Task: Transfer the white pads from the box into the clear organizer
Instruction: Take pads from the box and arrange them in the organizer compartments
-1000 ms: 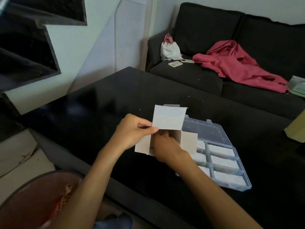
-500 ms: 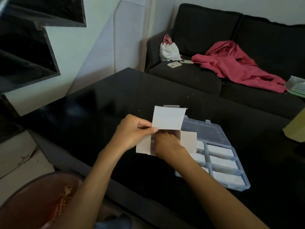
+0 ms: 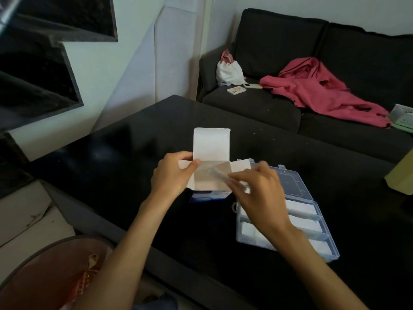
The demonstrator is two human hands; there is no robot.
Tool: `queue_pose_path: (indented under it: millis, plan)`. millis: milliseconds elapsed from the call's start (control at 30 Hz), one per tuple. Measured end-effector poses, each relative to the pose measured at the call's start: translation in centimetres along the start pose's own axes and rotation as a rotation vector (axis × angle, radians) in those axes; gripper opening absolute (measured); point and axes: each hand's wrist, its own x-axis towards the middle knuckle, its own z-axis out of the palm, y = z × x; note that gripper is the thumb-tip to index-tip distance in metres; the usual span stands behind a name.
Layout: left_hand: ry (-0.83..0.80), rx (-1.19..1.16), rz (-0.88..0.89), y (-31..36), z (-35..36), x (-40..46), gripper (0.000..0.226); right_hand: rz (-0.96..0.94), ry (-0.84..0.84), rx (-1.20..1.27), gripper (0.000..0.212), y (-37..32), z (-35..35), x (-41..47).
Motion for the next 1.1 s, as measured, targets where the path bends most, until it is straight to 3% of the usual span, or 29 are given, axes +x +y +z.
queue_pose_path:
  millis: [67,167,267,433,500,633,700,767,867,1000,1100]
  plan:
    - [0.046,-0.014,-0.025,0.2,0.5,0.3,0.03,0.216,-0.006,0.315,0.015,0.5,-0.6,-0.4]
    - [0.098,0.044,-0.082,0.5,0.9,0.5,0.039,0.536,-0.212,0.732,0.009,1.6,-1.5,-0.6]
    - [0.182,0.153,-0.086,1.1,1.1,0.4,0.05,0.751,-0.339,0.951,0.009,3.3,-2.3,-1.0]
    - [0.441,0.204,0.293,4.1,1.6,-1.4,0.035,0.775,-0.449,1.026,0.019,6.0,-4.5,-2.4]
    - [0.279,0.044,0.348,5.5,2.7,-2.5,0.025,0.749,-0.471,1.018,0.021,7.0,-5.4,-3.1]
    - [-0.494,-0.245,0.163,7.5,6.0,-4.4,0.029,0.78,-0.48,0.989,0.015,9.1,-7.1,-4.2]
    - [-0.725,-0.259,0.082,7.8,7.2,-4.7,0.03,0.793,-0.494,0.98,0.014,9.9,-7.8,-4.6]
    - [-0.79,-0.273,0.063,8.1,8.1,-4.8,0.031,0.795,-0.48,0.969,0.014,10.6,-8.3,-5.1]
    - [-0.753,-0.22,0.074,8.4,9.4,-5.1,0.032,0.786,-0.432,0.91,0.017,11.8,-8.8,-5.8]
    - [-0.657,0.083,0.216,8.5,11.9,-6.2,0.029,0.678,-0.405,0.658,0.016,13.8,-9.0,-7.1]
    - [-0.637,0.18,0.267,8.2,12.7,-6.5,0.023,0.586,-0.464,0.514,0.013,14.9,-8.8,-7.8]
